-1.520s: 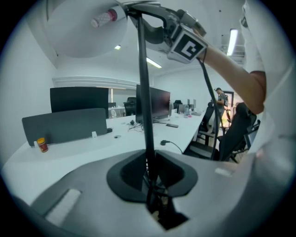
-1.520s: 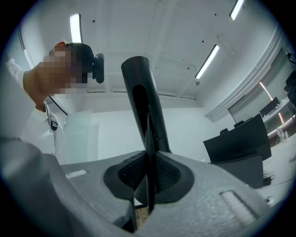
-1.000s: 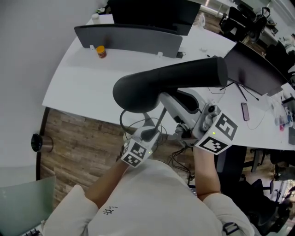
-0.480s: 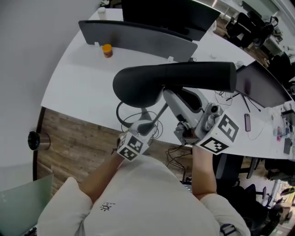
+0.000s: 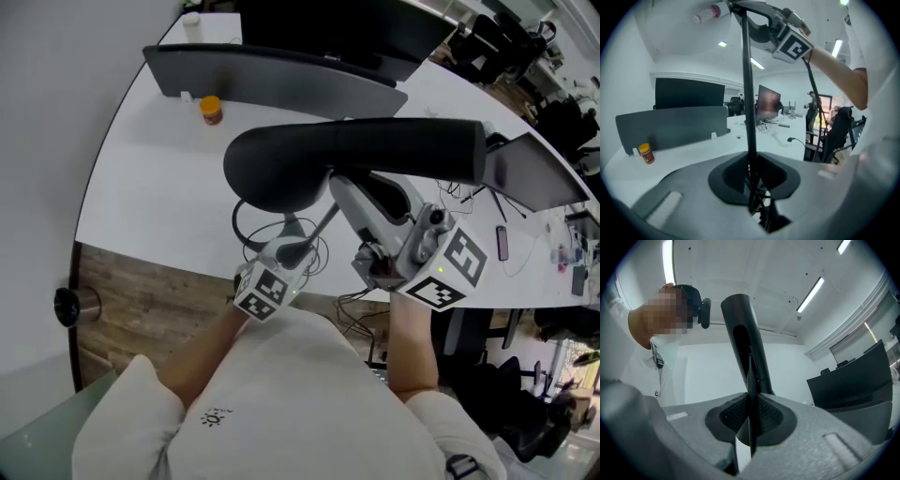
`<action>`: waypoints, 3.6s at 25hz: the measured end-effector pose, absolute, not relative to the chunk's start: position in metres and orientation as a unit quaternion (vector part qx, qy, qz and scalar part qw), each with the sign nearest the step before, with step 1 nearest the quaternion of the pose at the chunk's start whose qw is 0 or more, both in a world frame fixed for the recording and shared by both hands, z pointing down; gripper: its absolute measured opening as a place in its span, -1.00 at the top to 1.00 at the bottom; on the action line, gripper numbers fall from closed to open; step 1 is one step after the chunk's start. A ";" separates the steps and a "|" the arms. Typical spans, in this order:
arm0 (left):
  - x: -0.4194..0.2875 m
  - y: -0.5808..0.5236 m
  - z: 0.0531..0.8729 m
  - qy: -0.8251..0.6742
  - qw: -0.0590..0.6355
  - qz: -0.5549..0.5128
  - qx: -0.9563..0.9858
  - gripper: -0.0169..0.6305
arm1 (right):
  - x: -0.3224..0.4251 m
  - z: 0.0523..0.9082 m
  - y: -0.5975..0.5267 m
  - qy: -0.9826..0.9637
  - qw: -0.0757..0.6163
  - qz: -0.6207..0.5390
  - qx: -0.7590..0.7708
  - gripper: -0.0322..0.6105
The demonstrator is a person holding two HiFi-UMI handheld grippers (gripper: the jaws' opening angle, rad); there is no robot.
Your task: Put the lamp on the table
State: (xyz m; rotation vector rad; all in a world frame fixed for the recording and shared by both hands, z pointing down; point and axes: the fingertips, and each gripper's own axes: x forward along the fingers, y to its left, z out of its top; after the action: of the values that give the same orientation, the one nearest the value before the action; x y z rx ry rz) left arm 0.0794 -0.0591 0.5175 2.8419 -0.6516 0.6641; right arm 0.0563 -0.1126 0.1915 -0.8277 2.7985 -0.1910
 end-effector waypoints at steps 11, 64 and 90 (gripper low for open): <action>0.060 -0.090 0.527 -0.188 0.081 0.221 0.953 0.79 | 0.037 0.205 -0.151 0.942 0.103 -0.071 -0.312 0.78; 0.057 -0.306 0.620 -0.400 0.167 0.177 0.883 0.80 | -0.019 0.303 -0.334 0.993 0.005 -0.079 -0.089 0.78; 0.052 -0.322 0.639 -0.442 0.200 0.153 0.861 0.80 | -0.019 0.321 -0.345 0.993 0.010 -0.101 -0.057 0.77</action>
State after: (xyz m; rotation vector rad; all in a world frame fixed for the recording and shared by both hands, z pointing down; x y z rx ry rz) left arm 0.0523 -0.3219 0.6390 2.4073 -1.2367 0.4272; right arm -0.0189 -0.3447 0.3211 -0.1776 3.1004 -0.3152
